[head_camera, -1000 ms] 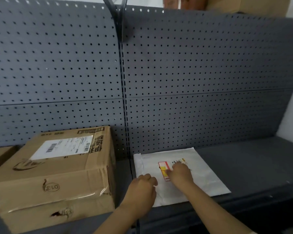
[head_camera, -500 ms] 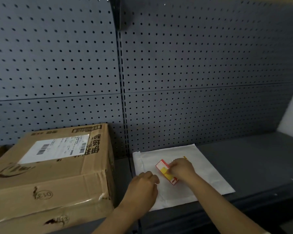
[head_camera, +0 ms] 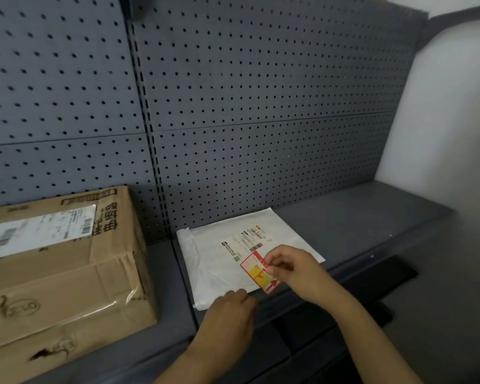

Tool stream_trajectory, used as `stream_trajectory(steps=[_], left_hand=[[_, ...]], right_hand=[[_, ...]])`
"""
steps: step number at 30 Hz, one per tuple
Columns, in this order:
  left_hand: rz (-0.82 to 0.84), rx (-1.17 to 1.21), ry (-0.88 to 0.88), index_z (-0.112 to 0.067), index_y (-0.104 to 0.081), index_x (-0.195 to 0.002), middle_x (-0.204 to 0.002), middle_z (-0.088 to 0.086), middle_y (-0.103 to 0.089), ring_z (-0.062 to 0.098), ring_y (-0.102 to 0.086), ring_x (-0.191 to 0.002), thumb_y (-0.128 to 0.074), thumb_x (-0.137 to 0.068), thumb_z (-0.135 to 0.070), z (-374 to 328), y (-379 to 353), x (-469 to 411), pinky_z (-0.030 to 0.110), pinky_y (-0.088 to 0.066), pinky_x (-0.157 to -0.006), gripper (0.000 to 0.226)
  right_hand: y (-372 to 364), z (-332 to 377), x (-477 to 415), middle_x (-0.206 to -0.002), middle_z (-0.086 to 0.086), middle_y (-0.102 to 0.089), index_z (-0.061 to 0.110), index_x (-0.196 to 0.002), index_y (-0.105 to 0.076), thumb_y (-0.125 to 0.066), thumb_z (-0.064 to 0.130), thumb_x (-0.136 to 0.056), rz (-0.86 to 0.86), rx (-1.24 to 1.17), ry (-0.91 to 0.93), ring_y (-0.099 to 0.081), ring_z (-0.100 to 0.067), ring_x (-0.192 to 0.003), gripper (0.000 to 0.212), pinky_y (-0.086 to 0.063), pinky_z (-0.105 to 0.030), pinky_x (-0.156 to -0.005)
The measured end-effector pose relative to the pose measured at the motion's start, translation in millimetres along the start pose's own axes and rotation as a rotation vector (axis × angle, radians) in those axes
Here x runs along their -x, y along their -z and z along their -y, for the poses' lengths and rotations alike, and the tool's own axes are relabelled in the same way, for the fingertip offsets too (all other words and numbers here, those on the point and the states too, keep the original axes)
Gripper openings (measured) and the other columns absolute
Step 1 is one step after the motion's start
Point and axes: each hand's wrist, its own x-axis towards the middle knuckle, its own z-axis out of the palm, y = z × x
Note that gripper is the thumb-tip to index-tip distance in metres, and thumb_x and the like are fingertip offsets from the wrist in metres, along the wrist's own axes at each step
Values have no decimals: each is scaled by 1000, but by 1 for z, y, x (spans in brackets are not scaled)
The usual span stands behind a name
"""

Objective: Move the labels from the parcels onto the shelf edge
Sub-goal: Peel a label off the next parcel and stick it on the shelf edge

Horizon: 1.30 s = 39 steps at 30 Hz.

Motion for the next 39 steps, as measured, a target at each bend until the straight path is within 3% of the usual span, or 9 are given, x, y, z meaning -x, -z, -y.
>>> stream_trajectory(steps=[5,7,11,15,21,24,29,34,39], left_hand=[[73,-209,126,-17,-42,-131,-128,4,-47,25,-44,-110,-44,-88,-10,-17,-10,4,32,-36,-82,44],[86,-216,164,-15,-49,-125,-129,4,-48,26,-47,-111,-52,-81,-10,-23,-19,8,35,-40,-85,45],[103,-141,233,-19,-68,-93,-95,0,-67,19,-63,-77,-79,-43,-10,-32,-26,12,28,-51,-58,51],[-10,-98,255,-17,-51,-123,-128,3,-49,24,-48,-107,-49,-77,1,-39,-28,18,33,-43,-85,50],[36,-109,274,-12,-51,-122,-126,8,-47,27,-43,-111,-47,-78,4,-45,-34,29,35,-40,-89,46],[27,-93,251,-11,-60,-110,-115,10,-56,30,-53,-101,-55,-69,6,-41,-38,30,38,-49,-78,44],[-9,-127,269,-16,-44,-129,-123,3,-44,23,-42,-110,-44,-84,-2,-43,-29,29,32,-41,-84,47],[-68,-52,220,-21,-63,-93,-87,-2,-58,17,-57,-72,-73,-53,-5,-36,-27,36,26,-46,-59,44],[-103,-53,195,-23,-62,-88,-81,-4,-58,15,-56,-66,-75,-49,-7,-35,-29,39,24,-44,-56,45]], right_hand=[[-8,-15,22,-92,7,-68,22,-89,-65,-63,9,-87,42,69,10,-65,-4,-86,13,-56,-20,-75],[-10,-21,26,-90,9,-68,22,-89,-65,-62,9,-88,28,74,30,-64,0,-84,14,-55,-17,-75],[-13,-32,29,-93,10,-67,23,-92,-63,-59,9,-90,-32,82,73,-62,1,-86,15,-52,-12,-73],[-18,-40,31,-93,8,-67,22,-92,-62,-60,8,-89,-80,15,141,-62,2,-86,14,-51,-10,-71],[-19,-50,35,-93,11,-67,21,-92,-63,-62,8,-88,-86,-43,189,-62,4,-88,14,-51,-12,-74],[-15,-55,35,-91,10,-66,20,-91,-64,-61,6,-88,-81,49,234,-61,1,-87,14,-51,-14,-75],[-20,-69,34,-98,11,-51,22,-91,-68,-63,11,-87,-125,304,336,-49,0,-96,12,-46,-14,-83],[-28,-72,36,-97,10,-51,22,-94,-69,-65,13,-85,-159,369,379,-49,-1,-93,12,-49,-17,-81],[-29,-75,43,-101,11,-54,25,-101,-64,-63,6,-85,-188,301,348,-51,3,-94,25,-46,-15,-84]])
